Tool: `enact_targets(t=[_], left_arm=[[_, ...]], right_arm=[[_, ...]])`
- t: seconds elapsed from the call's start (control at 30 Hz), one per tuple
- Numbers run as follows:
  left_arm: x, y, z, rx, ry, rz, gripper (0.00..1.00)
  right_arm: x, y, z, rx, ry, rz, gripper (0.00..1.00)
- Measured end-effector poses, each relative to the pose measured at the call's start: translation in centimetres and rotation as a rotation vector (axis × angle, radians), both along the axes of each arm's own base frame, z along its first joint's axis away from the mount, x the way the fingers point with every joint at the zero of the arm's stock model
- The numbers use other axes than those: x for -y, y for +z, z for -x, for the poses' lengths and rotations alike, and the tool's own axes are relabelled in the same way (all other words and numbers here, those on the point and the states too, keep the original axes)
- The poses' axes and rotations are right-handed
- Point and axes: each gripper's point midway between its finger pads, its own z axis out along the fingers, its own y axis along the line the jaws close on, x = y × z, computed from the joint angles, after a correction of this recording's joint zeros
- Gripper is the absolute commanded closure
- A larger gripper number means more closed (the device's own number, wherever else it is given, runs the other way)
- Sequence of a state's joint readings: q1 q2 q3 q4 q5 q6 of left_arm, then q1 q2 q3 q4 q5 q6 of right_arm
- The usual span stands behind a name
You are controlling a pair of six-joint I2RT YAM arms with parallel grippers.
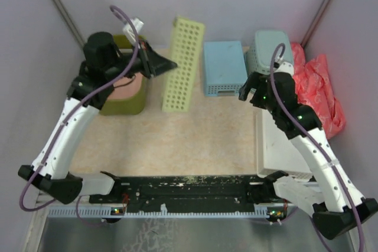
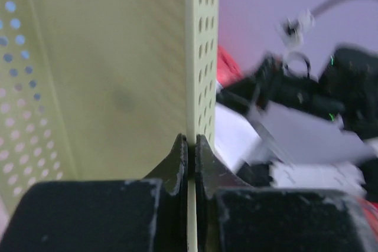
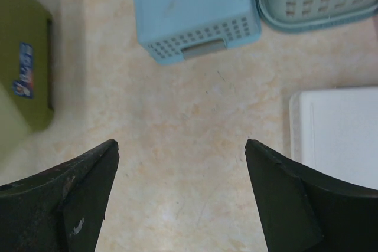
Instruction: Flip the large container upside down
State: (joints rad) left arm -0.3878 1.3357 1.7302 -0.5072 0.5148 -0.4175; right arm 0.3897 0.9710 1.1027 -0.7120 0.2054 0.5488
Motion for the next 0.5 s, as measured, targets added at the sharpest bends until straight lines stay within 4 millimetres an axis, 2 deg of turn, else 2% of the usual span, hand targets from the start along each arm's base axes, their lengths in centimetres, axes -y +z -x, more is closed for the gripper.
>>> enact_targets(t=[0.1,0.17,0.2,0.23,0.37,0.43,0.5], left_arm=[[4.4,-3.0,4.4,-0.129,-0.196,0.102,1.00],[6.1,-6.0,6.5,-0.251,-0.282,0.162,1.00],[6.7,-8.0,7.2,-0.327,-0.314,0.195,1.00],[7.1,-9.1,7.5,-0.376,-0.330,0.213,1.00],[8.3,-13.0,8.1,-0.538,-0.372,0.328,1.00],[8.9,-13.3,8.3,-0.585,-0.401,0.380,1.00],[9.5,-12.8,8.6,-0.603,-0.445,0.424,1.00]], right_arm=[[0.9,5.2,0.0,0.120,-0.037,-0.014,0.11],[1.7,7.5,0.2,0.171,-0.064,-0.010,0.11],[2.0,8.2,0.3,0.186,-0.073,-0.006,0.11],[2.5,9.1,0.6,0.202,-0.087,0.001,0.11],[3.5,10.4,1.3,0.234,-0.112,0.016,0.11],[3.8,10.6,1.7,0.240,-0.116,0.022,0.11],[3.9,10.5,1.9,0.237,-0.119,0.027,0.11]])
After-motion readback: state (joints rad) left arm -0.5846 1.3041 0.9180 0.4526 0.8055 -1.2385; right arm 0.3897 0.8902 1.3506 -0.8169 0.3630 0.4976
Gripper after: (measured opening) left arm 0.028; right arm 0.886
